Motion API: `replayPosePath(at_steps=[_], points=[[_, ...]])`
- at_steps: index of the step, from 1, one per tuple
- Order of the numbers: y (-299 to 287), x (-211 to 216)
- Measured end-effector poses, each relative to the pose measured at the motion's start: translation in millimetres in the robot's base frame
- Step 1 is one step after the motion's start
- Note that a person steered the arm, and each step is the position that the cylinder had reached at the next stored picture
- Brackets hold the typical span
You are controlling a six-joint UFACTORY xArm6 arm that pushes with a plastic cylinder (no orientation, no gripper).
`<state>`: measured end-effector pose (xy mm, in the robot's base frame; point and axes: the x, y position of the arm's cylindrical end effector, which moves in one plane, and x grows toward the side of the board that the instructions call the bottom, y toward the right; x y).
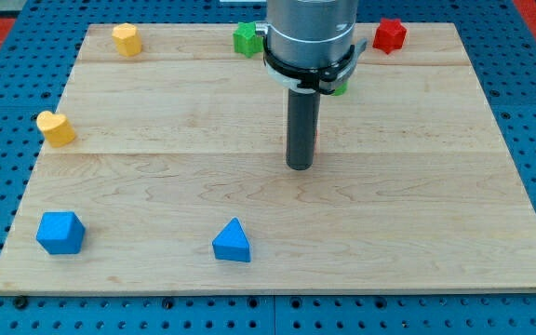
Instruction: Keep the red circle in between the green star and the green circle
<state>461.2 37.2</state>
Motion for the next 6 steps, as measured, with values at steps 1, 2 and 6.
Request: replayPosePath(at_steps=[1, 2, 6], points=[[1, -11], [-4, -43], [-25, -95]])
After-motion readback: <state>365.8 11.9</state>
